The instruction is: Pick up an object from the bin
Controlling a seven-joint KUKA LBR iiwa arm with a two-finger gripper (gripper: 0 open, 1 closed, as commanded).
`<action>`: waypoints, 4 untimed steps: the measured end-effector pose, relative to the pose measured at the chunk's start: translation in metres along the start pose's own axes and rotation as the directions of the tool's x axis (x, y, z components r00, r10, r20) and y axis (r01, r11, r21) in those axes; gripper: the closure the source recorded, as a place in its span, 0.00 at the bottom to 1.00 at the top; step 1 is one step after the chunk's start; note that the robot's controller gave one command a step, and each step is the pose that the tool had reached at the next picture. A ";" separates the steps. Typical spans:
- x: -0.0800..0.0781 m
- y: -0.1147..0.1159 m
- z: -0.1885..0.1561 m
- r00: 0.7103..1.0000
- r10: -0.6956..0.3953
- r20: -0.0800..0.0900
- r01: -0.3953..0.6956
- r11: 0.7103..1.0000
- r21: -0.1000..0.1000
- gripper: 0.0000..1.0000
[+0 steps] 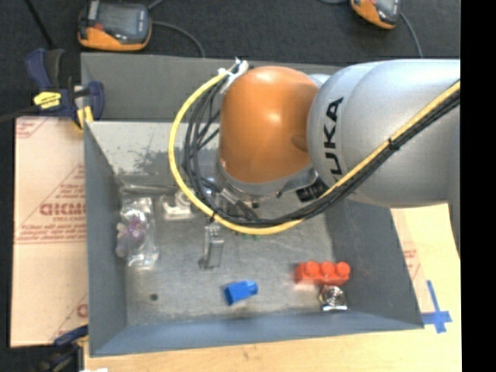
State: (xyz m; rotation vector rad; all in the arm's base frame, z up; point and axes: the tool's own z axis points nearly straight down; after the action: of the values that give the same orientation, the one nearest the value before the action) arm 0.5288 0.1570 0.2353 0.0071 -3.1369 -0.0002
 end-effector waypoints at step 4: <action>0.046 -0.087 0.167 0.999 -0.047 0.009 0.047 0.999 -0.001 0.00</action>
Offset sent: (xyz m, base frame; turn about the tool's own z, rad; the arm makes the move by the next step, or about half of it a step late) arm -0.0145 -0.0173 -0.0134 0.5667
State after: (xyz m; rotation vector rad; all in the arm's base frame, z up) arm 0.4829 0.0694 0.0682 0.0810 -3.1444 -0.0025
